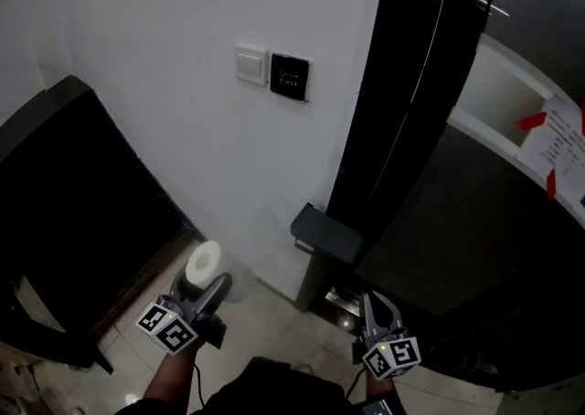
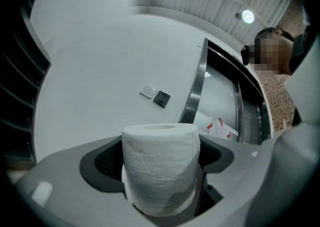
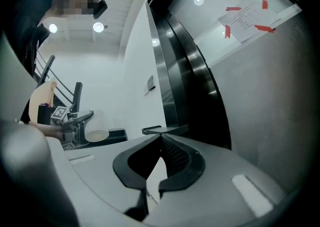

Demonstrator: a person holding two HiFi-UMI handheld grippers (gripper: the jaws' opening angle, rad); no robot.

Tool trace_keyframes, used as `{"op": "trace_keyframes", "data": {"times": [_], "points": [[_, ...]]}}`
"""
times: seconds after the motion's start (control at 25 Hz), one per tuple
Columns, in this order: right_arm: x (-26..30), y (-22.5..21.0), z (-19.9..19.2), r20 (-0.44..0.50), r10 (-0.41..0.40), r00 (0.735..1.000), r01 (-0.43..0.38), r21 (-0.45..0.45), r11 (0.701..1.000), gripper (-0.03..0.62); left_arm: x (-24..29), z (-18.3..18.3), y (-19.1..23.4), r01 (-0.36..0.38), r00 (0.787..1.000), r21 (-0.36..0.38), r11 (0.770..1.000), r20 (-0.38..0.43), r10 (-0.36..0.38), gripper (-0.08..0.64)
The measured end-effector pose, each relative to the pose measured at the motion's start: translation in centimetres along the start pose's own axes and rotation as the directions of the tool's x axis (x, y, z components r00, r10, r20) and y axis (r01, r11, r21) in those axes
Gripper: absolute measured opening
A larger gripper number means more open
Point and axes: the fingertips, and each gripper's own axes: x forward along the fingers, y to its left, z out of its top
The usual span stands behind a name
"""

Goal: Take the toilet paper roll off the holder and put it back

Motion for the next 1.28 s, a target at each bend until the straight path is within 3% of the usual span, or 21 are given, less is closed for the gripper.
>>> {"op": "trace_keyframes", "data": {"times": [0.32, 0.88, 1.28], "points": [[-0.7, -0.8, 0.2, 0.003, -0.019, 1.000, 0.019, -0.003, 1.000, 0.014, 1.0, -0.2, -1.0, 0.026, 0.999, 0.049, 0.998, -0.024, -0.025, 0.433], [-2.4, -2.3, 0.5, 0.020, -0.052, 0.998, 0.052, -0.003, 0.999, 0.014, 3.6, -1.1, -3.0, 0.091, 0.995, 0.061, 0.994, -0.050, -0.088, 0.433], [-4.0, -4.0, 1.0, 0.025, -0.078, 0.997, 0.078, -0.004, 0.997, 0.014, 10.2, -1.9, -6.7, 0.187, 0.979, 0.183, 0.965, -0.113, -0.169, 0.433]]}}
